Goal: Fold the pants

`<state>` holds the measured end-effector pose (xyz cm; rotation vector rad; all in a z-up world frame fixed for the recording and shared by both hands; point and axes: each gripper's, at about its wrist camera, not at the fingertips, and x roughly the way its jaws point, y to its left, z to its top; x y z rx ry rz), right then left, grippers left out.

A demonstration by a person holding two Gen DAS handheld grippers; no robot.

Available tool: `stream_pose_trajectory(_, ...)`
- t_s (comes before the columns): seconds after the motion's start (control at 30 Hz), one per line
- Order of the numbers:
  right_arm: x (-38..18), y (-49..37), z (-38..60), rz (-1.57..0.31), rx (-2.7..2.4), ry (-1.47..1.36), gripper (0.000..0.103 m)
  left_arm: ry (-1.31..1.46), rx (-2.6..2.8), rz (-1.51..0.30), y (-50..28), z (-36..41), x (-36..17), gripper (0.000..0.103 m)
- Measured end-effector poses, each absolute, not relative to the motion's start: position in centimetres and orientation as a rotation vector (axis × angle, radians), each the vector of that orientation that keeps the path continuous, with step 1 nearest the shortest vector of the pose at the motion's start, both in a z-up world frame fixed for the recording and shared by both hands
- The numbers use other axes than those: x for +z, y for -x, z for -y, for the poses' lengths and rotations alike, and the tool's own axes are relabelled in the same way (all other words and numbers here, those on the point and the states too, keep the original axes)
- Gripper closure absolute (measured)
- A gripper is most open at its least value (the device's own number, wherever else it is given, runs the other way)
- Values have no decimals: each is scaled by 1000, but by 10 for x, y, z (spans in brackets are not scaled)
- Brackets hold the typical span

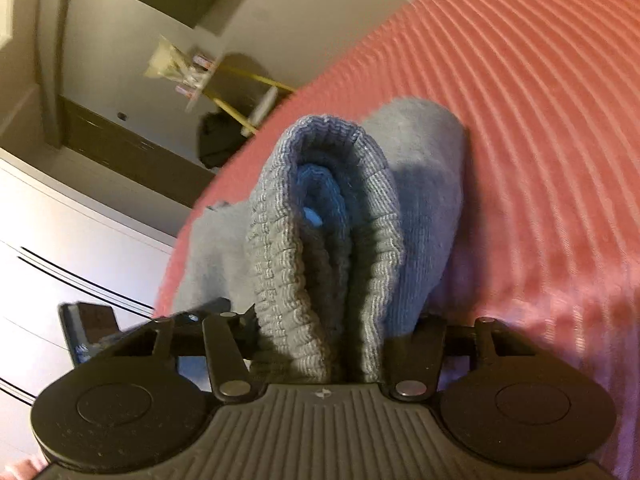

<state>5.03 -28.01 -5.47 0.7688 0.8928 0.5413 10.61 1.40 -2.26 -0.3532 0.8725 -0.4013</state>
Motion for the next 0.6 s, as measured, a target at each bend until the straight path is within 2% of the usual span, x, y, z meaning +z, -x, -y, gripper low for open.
stream_pose_trajectory(0.17, -15, -51, 289, -788, 577, -794, 50, 411, -438, -777, -118, -4, 15, 66)
stream_pose_trajectory(0.23, -1, -56, 300, -756, 550, -791, 49, 419, -391, -773, -129, 4, 21, 59)
stream_pose_trajectory(0.27, 5, -59, 306, -750, 531, -786, 43, 429, -341, -797, -137, 5, 21, 47)
stream_pose_trajectory(0.3, 8, -64, 314, -761, 493, -790, 37, 441, -265, -830, -142, 5, 18, 40)
stream_pose_trajectory(0.33, 10, -68, 323, -785, 434, -805, 29, 445, -181, -843, -144, 5, 16, 41)
stream_pose_trajectory(0.4, 13, -66, 340, -802, 269, -767, 24, 409, -66, -847, -137, 6, 13, 40)
stream_pose_trajectory(0.47, 17, -46, 350, -756, 170, -739, 24, 392, -70, -844, -120, 9, 9, 38)
stream_pose_trajectory(0.6, 14, 15, 347, -691, 188, -883, 25, 480, -68, -802, -63, 6, 1, 31)
